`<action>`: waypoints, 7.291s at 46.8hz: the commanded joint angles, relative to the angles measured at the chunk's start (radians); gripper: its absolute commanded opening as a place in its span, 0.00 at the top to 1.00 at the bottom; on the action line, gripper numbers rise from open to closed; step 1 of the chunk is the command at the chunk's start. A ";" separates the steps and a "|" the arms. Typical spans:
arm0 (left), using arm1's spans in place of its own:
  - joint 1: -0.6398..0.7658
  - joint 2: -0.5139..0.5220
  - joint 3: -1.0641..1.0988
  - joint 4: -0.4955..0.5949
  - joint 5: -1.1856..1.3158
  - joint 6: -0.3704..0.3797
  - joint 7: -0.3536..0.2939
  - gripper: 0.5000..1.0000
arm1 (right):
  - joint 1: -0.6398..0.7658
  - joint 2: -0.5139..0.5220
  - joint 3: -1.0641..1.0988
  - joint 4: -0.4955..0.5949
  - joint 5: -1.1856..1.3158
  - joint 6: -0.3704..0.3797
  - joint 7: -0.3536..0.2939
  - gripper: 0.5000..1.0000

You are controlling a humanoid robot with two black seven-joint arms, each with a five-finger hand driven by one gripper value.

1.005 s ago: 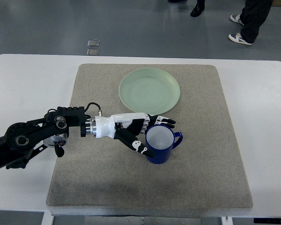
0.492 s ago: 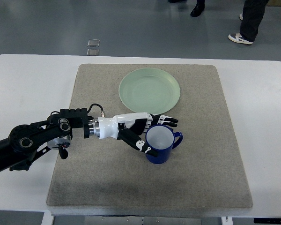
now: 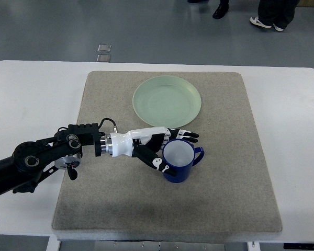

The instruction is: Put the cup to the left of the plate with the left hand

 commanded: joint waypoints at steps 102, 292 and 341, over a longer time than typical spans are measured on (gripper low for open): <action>0.005 -0.013 -0.231 0.115 -0.009 0.287 -0.005 0.58 | 0.000 0.000 0.000 0.000 0.000 0.000 0.000 0.14; -0.250 0.007 -0.562 0.448 -0.819 0.225 0.111 0.00 | 0.000 0.000 0.000 0.000 0.000 0.000 0.000 0.14; -0.250 -0.071 -0.556 0.540 -0.868 0.350 0.104 0.00 | 0.000 0.000 0.000 0.000 0.000 0.000 0.000 0.14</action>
